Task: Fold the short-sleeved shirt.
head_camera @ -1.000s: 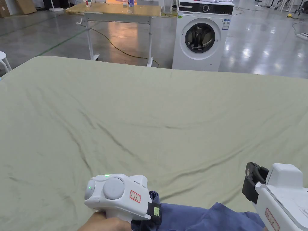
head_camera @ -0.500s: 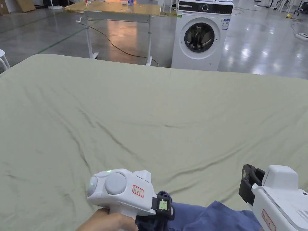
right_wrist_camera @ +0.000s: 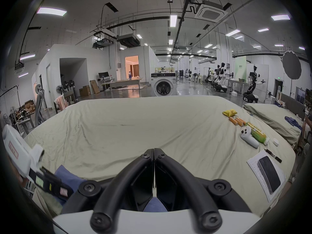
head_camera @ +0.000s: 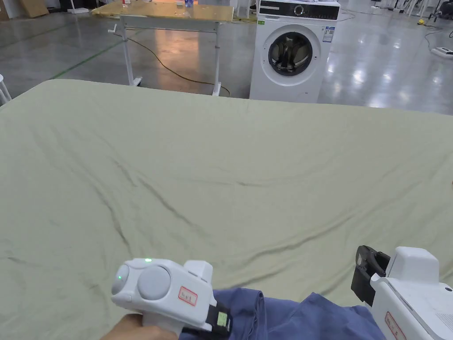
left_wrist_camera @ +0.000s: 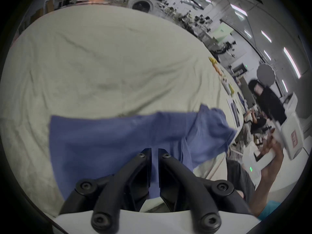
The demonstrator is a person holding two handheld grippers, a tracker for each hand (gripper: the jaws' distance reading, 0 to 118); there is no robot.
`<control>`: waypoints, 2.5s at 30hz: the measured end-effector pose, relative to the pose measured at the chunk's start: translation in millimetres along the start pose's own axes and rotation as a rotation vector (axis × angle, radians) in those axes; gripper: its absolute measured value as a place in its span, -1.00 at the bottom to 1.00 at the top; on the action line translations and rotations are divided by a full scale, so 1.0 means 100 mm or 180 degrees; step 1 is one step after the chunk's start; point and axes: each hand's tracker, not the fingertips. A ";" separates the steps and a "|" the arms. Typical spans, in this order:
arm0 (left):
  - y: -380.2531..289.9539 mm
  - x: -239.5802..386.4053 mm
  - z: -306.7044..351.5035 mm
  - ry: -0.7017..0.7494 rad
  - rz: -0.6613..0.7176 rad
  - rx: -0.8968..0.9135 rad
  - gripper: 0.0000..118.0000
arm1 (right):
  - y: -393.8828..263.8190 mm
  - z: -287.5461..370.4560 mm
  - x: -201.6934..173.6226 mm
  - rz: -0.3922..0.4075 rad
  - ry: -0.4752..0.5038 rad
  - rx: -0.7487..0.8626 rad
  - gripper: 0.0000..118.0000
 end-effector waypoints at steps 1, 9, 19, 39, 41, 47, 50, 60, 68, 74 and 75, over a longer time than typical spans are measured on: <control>-0.05 0.02 -0.06 -0.0062 -0.0035 -0.0071 -0.83 | -0.01 0.00 0.00 0.0000 0.0002 -0.0004 -1.00; -0.22 0.11 -0.44 -0.0101 -0.0061 -0.0002 -0.84 | -0.03 -0.01 0.01 -0.0037 -0.0005 -0.0024 -1.00; -0.26 0.06 -0.15 -0.0366 0.0013 0.0248 -0.84 | -0.04 -0.02 0.00 -0.0080 0.0024 0.0008 -1.00; -0.37 -1.80 0.63 -0.0637 0.0775 0.0797 0.07 | 0.14 0.03 -0.09 -0.0045 0.0125 0.0295 -1.00; -0.40 -1.93 0.50 -0.0873 0.0845 0.0749 0.05 | 0.15 0.03 -0.09 -0.0042 0.0116 0.0280 -1.00; -0.39 -2.15 0.30 -0.1467 0.0907 0.0965 0.00 | 0.14 0.03 -0.10 -0.0035 0.0072 0.0239 -1.00; -0.34 -1.96 0.21 -0.1296 0.0667 0.0873 -0.36 | 0.13 0.02 -0.12 -0.0049 0.0083 0.0214 -1.00; -0.36 -1.68 0.56 -0.1222 0.0507 0.1074 -0.90 | 0.16 0.03 -0.16 -0.0009 0.0067 0.0200 -1.00; -0.30 -1.64 1.42 -0.0631 0.0382 0.1272 -0.91 | 0.19 0.01 -0.18 0.0033 0.0095 0.0195 -1.00; -0.27 -1.66 2.12 0.0085 0.0503 0.1337 -0.91 | 0.20 -0.05 -0.27 0.0053 0.0187 0.0197 -1.00; -0.25 -1.62 2.18 0.0185 0.0493 0.1318 -0.91 | 0.20 -0.06 -0.29 0.0056 0.0202 0.0198 -1.00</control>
